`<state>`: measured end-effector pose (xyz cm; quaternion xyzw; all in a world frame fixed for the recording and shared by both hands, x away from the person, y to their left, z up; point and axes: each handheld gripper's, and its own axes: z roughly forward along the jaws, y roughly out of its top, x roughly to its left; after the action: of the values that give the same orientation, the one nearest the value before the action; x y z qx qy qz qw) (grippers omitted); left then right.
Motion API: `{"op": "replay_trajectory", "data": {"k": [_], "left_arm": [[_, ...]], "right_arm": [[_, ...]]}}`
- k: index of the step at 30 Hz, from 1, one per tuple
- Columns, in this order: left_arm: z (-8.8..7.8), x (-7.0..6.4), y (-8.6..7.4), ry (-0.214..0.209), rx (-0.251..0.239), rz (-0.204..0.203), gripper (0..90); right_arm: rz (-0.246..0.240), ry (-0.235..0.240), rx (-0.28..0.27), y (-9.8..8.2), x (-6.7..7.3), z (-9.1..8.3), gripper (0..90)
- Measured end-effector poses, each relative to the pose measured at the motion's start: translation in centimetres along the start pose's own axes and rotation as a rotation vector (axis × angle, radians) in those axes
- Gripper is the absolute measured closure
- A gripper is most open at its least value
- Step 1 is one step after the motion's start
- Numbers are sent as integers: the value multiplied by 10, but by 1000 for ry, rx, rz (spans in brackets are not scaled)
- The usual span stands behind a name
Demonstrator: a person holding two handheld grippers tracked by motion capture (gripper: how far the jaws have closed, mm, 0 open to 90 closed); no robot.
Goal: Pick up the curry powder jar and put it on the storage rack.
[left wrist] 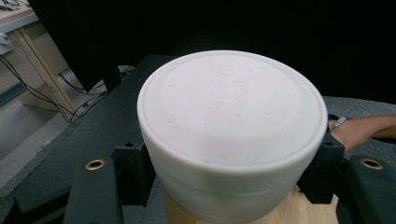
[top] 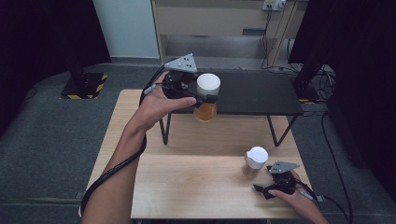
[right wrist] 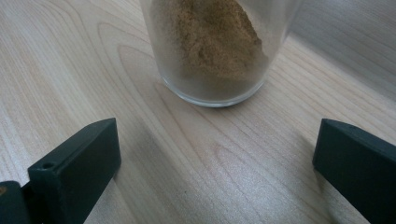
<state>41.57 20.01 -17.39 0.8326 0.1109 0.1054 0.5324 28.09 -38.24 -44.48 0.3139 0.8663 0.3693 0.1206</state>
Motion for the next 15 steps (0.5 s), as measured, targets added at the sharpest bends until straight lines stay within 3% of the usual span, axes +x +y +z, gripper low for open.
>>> {"op": "replay_trajectory", "data": {"k": [15], "left_arm": [[6, 26, 8, 32, 6, 2, 331]], "right_arm": [[-1, 1, -1, -2, 1, -2, 16]]}}
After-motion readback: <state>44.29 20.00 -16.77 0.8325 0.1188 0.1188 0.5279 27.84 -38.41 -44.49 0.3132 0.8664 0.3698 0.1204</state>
